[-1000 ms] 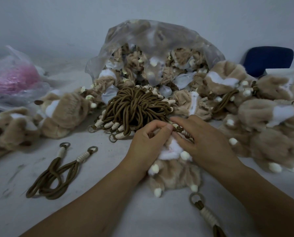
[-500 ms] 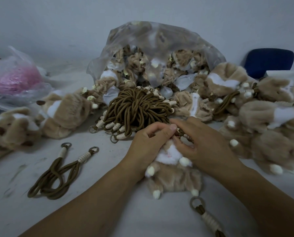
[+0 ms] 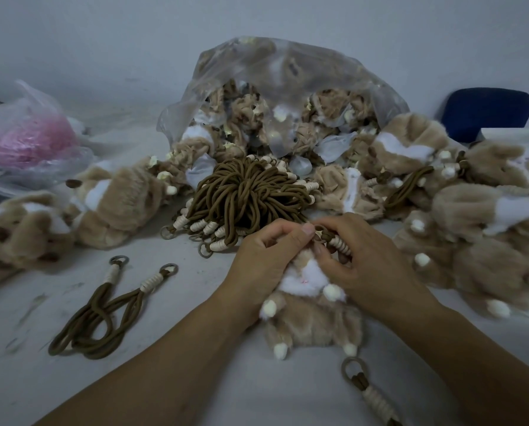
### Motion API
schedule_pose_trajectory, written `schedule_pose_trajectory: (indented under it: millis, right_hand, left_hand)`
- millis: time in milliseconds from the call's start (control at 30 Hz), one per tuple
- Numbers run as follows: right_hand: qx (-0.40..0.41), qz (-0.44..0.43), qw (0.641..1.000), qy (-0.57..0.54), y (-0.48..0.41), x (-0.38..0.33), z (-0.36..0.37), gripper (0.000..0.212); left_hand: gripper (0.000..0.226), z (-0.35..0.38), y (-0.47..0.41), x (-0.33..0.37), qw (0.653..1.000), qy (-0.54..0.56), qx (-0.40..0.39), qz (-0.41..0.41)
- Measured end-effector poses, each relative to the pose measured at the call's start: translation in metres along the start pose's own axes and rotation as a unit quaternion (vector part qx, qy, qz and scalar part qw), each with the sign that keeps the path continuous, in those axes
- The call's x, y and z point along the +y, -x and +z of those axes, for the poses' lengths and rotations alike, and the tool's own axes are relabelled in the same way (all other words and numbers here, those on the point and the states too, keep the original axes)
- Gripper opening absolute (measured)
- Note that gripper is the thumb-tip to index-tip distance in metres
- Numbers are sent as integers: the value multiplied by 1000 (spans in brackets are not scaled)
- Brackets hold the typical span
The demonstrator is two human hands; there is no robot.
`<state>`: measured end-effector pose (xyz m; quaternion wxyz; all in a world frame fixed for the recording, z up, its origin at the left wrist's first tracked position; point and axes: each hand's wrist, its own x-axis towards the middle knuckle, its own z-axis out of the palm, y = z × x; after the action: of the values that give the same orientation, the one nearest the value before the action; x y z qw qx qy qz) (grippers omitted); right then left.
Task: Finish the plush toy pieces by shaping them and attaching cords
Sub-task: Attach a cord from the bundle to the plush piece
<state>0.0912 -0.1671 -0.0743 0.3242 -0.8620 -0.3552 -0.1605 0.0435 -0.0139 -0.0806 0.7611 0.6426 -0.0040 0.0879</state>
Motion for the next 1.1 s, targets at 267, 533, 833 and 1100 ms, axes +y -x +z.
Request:
schedule_pose_trajectory:
  millis: [267,533,833,1100]
  right_hand:
    - [0,15,1000,12,-1,-1,0,23]
    - [13,32,999,1,-1,-4,1,21]
    - [11,32,999,-15,-1,-3,1,42]
    - [-17,16,999,-24,1,-3,1,39]
  left_hand:
    - [16,1,0,-1,1000,-21,4,12]
    - [16,0,-1,-2,999,-38,4,24]
    - [11,-1,0,0,1000,-5,-4,-19]
    - [22,-1,0,1,1000,-13,14,-16]
